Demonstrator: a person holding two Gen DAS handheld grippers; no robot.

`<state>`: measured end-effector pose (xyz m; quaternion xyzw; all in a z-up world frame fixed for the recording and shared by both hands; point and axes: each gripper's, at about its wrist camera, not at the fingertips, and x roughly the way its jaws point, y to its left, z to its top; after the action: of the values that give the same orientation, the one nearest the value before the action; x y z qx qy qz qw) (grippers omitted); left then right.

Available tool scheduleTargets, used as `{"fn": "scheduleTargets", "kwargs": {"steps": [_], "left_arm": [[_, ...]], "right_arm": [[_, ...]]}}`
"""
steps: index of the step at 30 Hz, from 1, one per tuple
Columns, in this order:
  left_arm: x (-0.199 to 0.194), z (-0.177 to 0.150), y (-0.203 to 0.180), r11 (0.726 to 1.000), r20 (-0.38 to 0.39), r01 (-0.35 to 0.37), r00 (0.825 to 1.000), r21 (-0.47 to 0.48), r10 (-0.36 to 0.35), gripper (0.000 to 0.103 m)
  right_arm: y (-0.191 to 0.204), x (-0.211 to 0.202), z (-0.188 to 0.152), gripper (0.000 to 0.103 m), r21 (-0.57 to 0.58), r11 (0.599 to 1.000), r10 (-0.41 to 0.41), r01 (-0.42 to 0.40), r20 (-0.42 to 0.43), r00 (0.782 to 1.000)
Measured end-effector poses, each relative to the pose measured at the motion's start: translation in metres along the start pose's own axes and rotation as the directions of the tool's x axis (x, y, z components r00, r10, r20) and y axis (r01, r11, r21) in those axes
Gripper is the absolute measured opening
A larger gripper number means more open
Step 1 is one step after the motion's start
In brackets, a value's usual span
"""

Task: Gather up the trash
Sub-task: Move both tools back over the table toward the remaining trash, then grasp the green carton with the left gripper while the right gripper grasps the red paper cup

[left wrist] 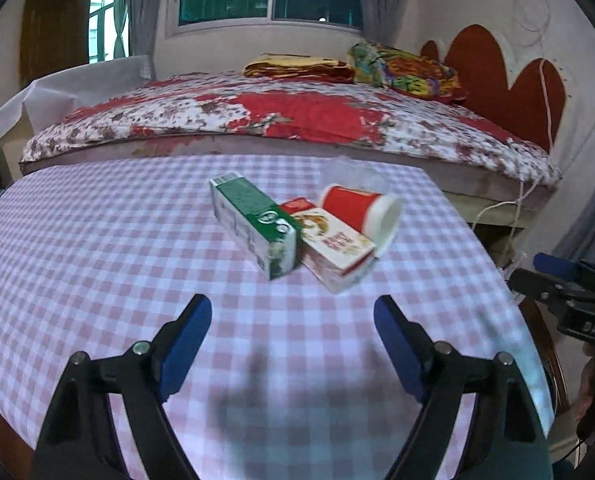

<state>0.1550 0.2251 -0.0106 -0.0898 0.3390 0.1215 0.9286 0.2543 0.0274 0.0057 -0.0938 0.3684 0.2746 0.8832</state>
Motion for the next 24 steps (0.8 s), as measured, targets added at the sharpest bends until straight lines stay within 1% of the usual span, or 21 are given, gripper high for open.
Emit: {"fn": "scheduleTargets", "kwargs": {"steps": [3,9,13,17,21,22,24], "left_arm": [[0.016,0.009,0.003,1.000,-0.007,-0.003,1.000,-0.015,0.003,0.084],[0.050,0.029,-0.002,1.000,-0.018,-0.016,1.000,-0.020,0.016,0.084],[0.069,0.038,0.004,0.999,-0.033,-0.029,0.999,-0.040,0.027,0.083],[0.086,0.042,0.010,0.998,-0.065,-0.035,0.997,-0.053,0.032,0.083],[0.096,0.042,0.018,0.998,-0.091,-0.047,0.995,-0.042,0.043,0.079],[0.095,0.042,0.020,0.998,-0.087,-0.054,0.995,-0.043,0.050,0.079],[0.093,0.042,0.027,0.997,-0.088,-0.072,0.994,-0.037,0.069,0.079]], "right_arm": [[0.008,0.032,0.013,0.060,-0.006,1.000,0.026,-0.026,-0.030,0.999],[0.016,0.083,0.040,0.058,-0.009,0.998,0.063,-0.064,-0.069,0.996],[0.023,0.113,0.055,0.057,-0.027,0.995,0.088,-0.091,-0.093,0.992],[0.024,0.136,0.065,0.057,-0.036,0.994,0.097,-0.101,-0.112,0.989],[0.026,0.153,0.070,0.056,-0.040,0.991,0.118,-0.124,-0.123,0.985],[0.027,0.156,0.070,0.055,-0.043,0.990,0.125,-0.131,-0.124,0.984],[0.030,0.159,0.070,0.048,-0.050,0.988,0.138,-0.145,-0.128,0.982]]}}
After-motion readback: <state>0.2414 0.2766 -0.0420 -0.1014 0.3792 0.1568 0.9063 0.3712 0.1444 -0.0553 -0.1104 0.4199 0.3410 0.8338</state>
